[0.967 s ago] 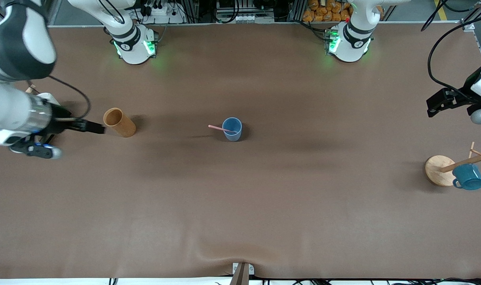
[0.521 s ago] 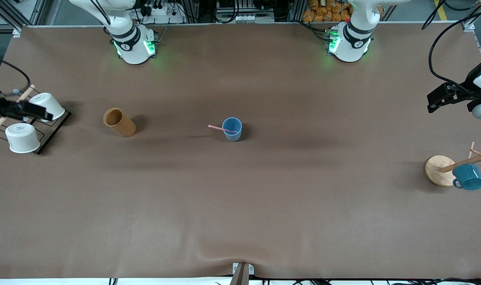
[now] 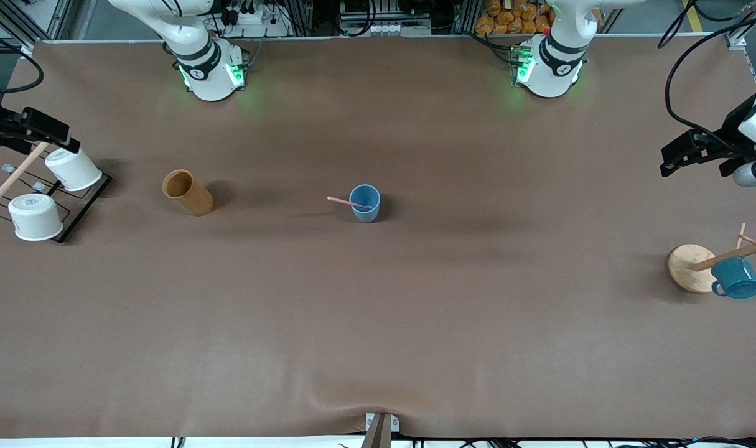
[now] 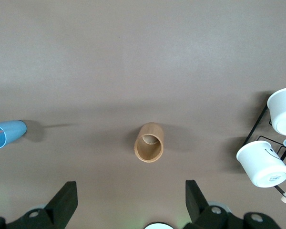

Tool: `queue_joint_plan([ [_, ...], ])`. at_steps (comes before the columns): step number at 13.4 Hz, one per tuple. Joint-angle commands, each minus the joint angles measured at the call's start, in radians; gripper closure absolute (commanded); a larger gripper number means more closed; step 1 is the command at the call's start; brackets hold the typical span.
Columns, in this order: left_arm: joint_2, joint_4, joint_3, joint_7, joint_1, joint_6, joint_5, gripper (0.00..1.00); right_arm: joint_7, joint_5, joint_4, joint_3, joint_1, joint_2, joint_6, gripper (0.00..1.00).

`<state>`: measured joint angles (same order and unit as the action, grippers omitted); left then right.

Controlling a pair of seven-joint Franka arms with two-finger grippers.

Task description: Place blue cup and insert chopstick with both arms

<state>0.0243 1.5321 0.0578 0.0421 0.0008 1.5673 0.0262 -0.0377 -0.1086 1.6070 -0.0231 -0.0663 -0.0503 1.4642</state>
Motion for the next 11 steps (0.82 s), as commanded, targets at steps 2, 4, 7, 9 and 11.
queue_joint_plan([
  [2,-0.041,0.034,0.004,-0.002,0.005,-0.007,-0.017,0.0,0.005,0.047,0.013,0.008,0.007,-0.01,0.031,0.0],
  [4,-0.053,0.043,0.005,0.005,0.005,-0.007,-0.017,0.0,0.005,0.073,-0.019,0.021,0.01,0.013,0.038,0.0],
  [7,-0.061,0.048,0.007,0.005,0.002,-0.007,-0.022,0.0,0.007,0.075,-0.022,0.023,0.01,0.013,0.034,0.0],
  [9,-0.067,0.051,0.007,0.005,-0.001,-0.007,-0.022,0.0,0.007,0.075,-0.024,0.023,0.01,0.013,0.034,0.0],
  [11,-0.067,0.048,0.007,0.005,-0.002,-0.013,-0.022,0.0,0.009,0.079,-0.025,0.022,0.033,0.013,0.038,0.0],
])
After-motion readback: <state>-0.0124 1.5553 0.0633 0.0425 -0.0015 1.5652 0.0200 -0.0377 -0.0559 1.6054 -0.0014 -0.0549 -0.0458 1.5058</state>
